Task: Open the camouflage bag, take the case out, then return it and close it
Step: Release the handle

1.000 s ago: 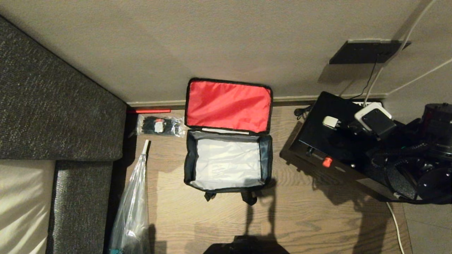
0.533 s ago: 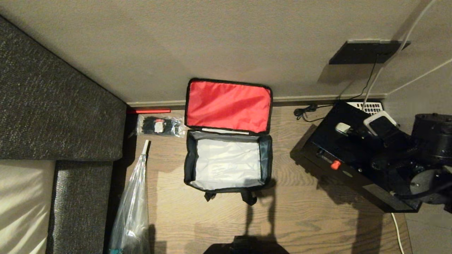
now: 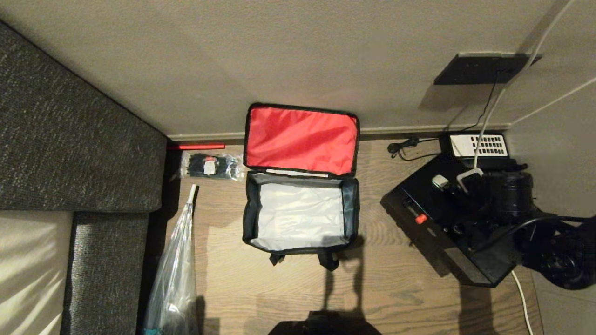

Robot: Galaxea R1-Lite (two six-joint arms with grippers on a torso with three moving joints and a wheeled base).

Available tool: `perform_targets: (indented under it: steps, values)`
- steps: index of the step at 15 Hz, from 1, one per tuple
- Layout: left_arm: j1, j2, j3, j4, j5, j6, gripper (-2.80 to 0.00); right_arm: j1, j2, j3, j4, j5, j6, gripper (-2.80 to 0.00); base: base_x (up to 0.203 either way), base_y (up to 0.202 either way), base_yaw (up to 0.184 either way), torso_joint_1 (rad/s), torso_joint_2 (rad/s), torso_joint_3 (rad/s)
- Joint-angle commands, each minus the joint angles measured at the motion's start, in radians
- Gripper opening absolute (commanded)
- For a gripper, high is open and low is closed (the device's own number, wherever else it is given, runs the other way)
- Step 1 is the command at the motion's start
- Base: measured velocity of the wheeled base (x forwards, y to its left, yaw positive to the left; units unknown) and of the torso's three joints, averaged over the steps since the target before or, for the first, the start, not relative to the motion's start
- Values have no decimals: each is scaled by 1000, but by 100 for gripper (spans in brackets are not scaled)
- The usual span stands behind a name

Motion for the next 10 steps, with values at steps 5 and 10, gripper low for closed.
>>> perform_targets:
  steps: [5, 10]
  values:
    - [0, -2, 3, 0, 0, -1, -280, 0, 265, -136, -35, -2, 42, -280, 0, 0, 0, 0, 0, 0]
    - [0, -2, 3, 0, 0, -1, -280, -1, 326, -159, -70, -3, 43, -280, 0, 0, 0, 0, 0, 0]
